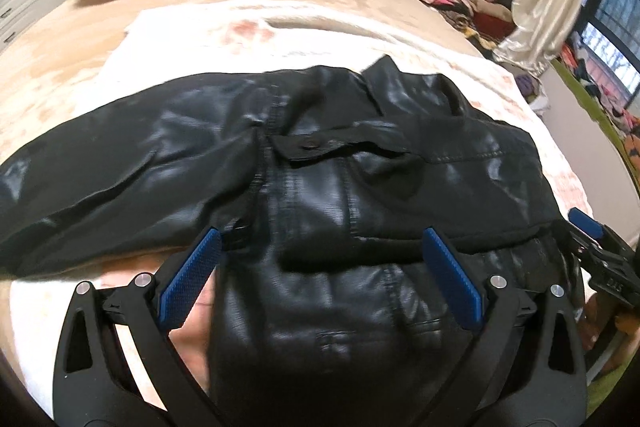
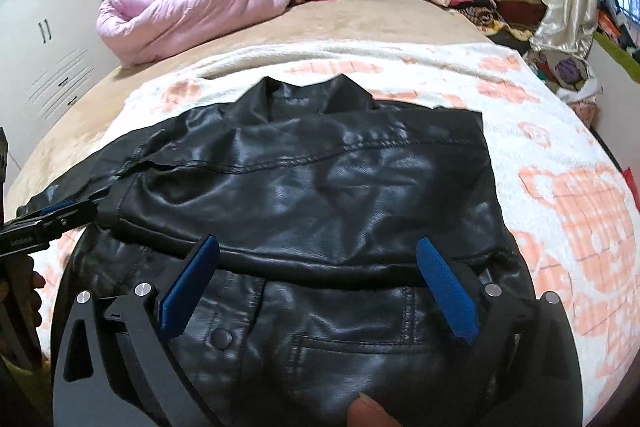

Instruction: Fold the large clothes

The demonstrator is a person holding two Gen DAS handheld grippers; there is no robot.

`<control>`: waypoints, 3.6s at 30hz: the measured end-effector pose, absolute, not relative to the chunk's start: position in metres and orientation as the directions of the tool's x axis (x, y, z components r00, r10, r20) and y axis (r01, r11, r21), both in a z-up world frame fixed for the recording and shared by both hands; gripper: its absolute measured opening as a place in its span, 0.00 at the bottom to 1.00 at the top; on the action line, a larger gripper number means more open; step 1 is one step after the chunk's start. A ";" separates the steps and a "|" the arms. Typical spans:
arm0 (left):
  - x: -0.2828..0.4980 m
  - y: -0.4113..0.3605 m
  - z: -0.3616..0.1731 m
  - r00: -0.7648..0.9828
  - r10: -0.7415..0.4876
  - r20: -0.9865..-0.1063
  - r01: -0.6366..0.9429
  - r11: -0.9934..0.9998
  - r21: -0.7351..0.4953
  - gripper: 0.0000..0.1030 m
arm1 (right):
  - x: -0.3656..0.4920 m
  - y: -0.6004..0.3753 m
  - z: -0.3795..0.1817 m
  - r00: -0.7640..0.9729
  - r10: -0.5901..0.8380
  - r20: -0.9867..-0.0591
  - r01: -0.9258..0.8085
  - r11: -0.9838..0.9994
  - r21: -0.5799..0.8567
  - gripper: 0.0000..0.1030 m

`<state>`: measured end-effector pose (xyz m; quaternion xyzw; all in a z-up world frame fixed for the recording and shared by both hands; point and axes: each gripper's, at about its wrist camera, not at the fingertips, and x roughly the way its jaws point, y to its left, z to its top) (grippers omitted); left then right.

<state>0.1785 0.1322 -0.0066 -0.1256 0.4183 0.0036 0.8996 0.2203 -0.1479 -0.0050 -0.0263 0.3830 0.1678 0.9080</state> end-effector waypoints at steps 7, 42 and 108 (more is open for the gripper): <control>0.163 0.156 0.000 0.673 -0.018 -0.739 -0.198 0.959 -0.204 0.91 | 0.214 -0.114 0.007 0.664 0.288 -0.690 -0.385 0.923 0.016 0.96; 0.120 0.292 0.011 0.572 0.314 -0.758 -0.656 0.730 -0.192 0.91 | 0.207 0.065 0.040 0.564 0.485 -0.669 -0.670 0.742 -0.027 0.96; 0.110 0.313 0.055 0.845 0.192 -0.500 -0.442 0.777 -0.448 0.05 | 0.197 -0.061 0.022 0.644 0.451 -0.618 -0.399 0.887 0.232 0.96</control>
